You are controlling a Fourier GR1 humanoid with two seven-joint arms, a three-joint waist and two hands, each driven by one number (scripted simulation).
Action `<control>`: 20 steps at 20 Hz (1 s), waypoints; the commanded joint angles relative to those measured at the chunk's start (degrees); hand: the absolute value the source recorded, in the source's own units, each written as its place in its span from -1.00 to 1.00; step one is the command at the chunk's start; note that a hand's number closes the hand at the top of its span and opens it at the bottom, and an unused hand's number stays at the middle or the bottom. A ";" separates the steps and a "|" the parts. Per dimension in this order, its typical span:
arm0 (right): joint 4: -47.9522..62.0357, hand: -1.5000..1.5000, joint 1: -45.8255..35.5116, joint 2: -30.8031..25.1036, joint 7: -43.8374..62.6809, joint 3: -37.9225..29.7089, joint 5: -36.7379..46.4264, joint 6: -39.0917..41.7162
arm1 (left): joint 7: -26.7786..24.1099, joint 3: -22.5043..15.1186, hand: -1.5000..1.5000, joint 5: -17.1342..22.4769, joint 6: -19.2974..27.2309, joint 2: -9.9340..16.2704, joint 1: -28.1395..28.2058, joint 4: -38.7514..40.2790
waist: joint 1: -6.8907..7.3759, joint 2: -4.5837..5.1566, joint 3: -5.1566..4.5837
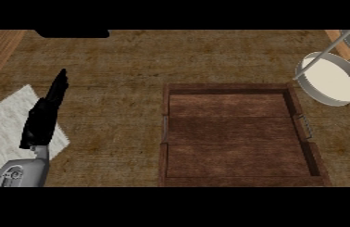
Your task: Pick the cupcake from the tray and place it in the tiered basket
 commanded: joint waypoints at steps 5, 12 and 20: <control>17.78 1.00 -4.92 -6.91 -18.02 -0.65 7.16 1.01 | -0.78 1.45 0.00 -0.58 -0.39 -0.11 -3.23 3.22 | 0.29 0.33 0.04; 29.24 1.00 -9.34 -12.49 -22.84 6.57 26.37 -7.87 | 0.16 -0.61 0.00 -1.30 -0.87 -1.23 -1.66 0.23 | 1.74 0.62 0.01; 53.75 1.00 -17.01 -14.19 -39.87 5.21 30.22 -14.72 | 1.23 0.01 0.00 -1.37 -1.19 -1.70 -0.03 -2.31 | 1.05 0.30 0.04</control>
